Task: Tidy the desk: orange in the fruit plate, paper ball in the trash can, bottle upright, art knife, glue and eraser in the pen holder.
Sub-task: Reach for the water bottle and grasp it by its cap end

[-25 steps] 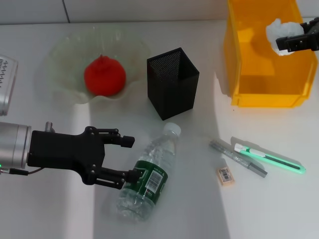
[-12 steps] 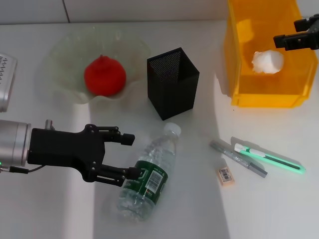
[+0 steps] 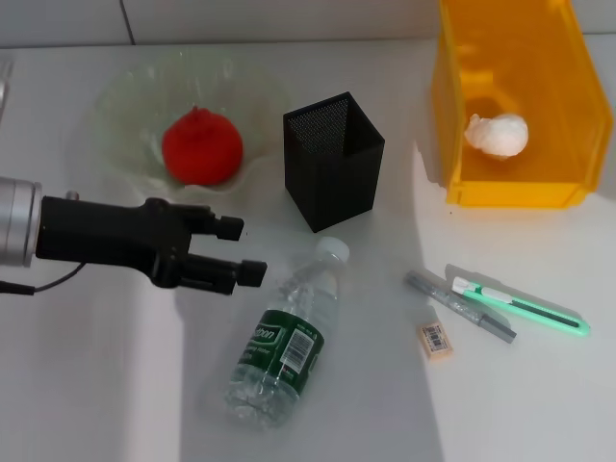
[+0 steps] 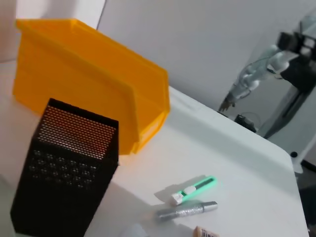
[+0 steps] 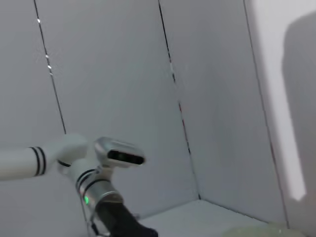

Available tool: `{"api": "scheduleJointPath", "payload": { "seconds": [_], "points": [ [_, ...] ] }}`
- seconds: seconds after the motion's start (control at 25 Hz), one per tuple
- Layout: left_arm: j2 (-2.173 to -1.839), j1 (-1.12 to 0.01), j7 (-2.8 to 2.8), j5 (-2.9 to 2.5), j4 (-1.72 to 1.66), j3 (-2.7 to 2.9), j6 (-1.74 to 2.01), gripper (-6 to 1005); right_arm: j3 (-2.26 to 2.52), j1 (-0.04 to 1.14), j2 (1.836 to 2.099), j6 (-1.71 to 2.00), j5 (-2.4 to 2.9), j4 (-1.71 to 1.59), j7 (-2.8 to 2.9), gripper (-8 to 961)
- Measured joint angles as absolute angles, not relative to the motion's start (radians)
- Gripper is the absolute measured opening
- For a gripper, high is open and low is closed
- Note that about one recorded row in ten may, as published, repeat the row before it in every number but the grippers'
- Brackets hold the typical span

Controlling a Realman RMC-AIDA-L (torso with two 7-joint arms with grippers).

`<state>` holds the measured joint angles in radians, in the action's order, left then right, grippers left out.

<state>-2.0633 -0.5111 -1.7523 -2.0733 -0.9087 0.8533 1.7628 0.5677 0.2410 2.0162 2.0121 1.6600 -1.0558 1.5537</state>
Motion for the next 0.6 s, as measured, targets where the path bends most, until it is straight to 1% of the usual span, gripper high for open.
{"api": "scheduleJointPath", "payload": {
  "seconds": [0.12,0.2,0.28,0.4,0.6],
  "points": [
    [-2.068,-0.525,-1.932,-2.076,-1.012,0.883,1.762,841,0.537,0.215,1.992,2.053,1.697,-0.863,1.402,718],
    [-2.067,-0.546,-2.084,-2.08,-1.088,0.944,1.757,841,0.525,0.199,1.982,2.045,1.719,-0.772,1.318,718],
    [-2.065,-0.577,-2.257,-2.1,-1.182,1.033,1.749,841,0.521,0.185,1.98,2.03,1.73,-0.73,1.261,718],
    [-2.069,-0.654,-2.474,-2.172,-1.273,1.139,1.742,840,0.52,0.171,1.983,2.01,1.741,-0.714,1.216,718],
    [-2.077,-0.795,-2.71,-2.229,-1.287,1.251,1.705,840,0.519,0.155,1.986,2.01,1.765,-0.713,1.181,718]
  ]
}}
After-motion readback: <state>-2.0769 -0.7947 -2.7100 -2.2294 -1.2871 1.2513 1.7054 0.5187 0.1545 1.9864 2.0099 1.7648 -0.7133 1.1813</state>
